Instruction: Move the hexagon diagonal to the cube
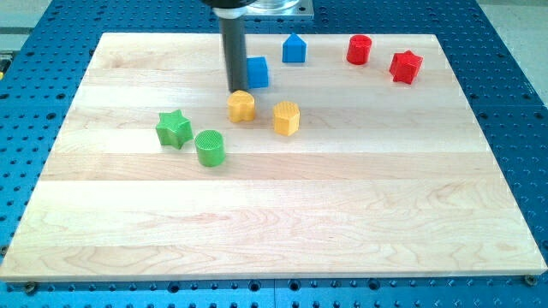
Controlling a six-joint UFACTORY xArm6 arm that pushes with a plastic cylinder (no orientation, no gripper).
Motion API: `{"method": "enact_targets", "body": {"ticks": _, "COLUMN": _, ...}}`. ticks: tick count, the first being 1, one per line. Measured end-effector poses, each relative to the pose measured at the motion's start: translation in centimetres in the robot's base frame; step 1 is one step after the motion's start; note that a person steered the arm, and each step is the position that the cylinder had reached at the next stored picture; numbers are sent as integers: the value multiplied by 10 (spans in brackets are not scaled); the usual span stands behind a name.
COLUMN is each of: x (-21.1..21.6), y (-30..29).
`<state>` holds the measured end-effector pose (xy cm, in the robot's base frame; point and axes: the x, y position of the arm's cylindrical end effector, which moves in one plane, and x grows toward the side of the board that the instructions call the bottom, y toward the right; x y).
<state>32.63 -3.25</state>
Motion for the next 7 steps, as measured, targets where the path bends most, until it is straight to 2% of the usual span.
{"method": "enact_targets", "body": {"ticks": 2, "x": 24, "y": 65}}
{"method": "enact_targets", "body": {"ticks": 3, "x": 79, "y": 78}}
{"method": "enact_targets", "body": {"ticks": 5, "x": 117, "y": 77}}
{"method": "enact_targets", "body": {"ticks": 6, "x": 138, "y": 35}}
{"method": "enact_targets", "body": {"ticks": 7, "x": 134, "y": 11}}
